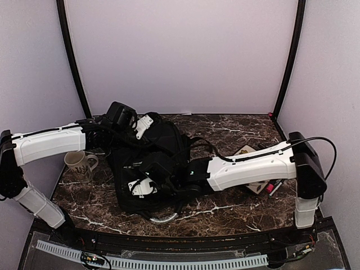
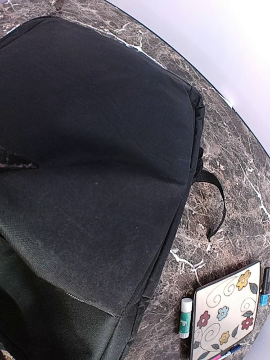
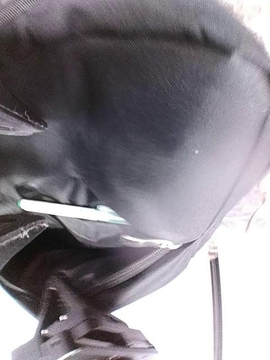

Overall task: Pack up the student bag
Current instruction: Place the second largest pocket of the bag in the lower front pocket of the bag, then move the glue stick to the center of the board.

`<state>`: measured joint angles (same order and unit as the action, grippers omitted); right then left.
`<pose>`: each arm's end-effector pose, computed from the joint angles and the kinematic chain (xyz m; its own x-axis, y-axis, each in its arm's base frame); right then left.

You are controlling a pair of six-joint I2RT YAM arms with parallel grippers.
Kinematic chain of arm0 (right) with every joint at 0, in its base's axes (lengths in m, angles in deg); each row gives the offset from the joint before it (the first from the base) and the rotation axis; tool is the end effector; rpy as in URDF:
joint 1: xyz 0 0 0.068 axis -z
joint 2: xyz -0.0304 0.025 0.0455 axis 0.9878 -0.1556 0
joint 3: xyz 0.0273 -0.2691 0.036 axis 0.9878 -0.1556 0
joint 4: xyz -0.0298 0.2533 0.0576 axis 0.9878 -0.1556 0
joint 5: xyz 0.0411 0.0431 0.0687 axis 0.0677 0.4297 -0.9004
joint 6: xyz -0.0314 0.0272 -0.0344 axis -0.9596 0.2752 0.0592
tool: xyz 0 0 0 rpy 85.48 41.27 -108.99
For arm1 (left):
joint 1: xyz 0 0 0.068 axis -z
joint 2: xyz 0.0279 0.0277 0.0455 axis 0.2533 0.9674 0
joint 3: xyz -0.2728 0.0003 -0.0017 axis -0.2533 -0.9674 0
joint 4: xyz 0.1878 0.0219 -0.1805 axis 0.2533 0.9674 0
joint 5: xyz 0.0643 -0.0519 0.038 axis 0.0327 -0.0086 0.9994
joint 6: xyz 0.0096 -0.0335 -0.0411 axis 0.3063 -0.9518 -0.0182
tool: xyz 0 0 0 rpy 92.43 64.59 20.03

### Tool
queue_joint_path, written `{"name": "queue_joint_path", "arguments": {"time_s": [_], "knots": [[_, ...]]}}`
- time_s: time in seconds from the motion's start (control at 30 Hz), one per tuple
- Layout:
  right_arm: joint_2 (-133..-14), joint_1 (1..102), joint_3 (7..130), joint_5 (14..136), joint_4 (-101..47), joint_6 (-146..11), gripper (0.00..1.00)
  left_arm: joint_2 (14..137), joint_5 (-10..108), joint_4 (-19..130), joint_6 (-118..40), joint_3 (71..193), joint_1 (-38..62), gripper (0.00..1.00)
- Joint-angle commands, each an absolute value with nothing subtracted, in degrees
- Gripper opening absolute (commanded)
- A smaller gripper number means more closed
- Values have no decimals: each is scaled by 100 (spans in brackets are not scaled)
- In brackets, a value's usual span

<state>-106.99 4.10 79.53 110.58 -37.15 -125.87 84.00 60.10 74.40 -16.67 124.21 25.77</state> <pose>0.1197 0.4417 0.2250 0.5186 -0.8178 -0.2495 -0.5908 -0.1317 -0.7960 0.2523 -0.2130 0.2872 -0.3300 0.5172 -0.7897 0.6904 0.7027 0.1717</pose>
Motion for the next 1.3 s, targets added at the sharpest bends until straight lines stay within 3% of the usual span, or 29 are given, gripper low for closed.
{"name": "queue_joint_path", "arguments": {"time_s": [0.0, 0.33, 0.8, 1.1, 1.27], "knots": [[-10083, 384, 8122, 10384, -5031, -11540, 47, 7991, 6256, 6768, -1773, 12534, 2503, 0], [-8586, 1042, 6795, 8671, -6181, -10521, 41, 8088, 6327, 6828, -1748, 12566, 2496, 0], [-7733, 3959, 5395, 7514, -7094, -9776, 37, 8306, 6258, 6918, -1755, 12633, 2496, 0], [-7684, 4501, 4978, 7822, -7048, -10081, 36, 8324, 6231, 6920, -1761, 12636, 2496, 0], [-7772, 4476, 5039, 8634, -6743, -10836, 50, 8350, 6214, 6918, -1769, 12634, 2496, 0]]}}
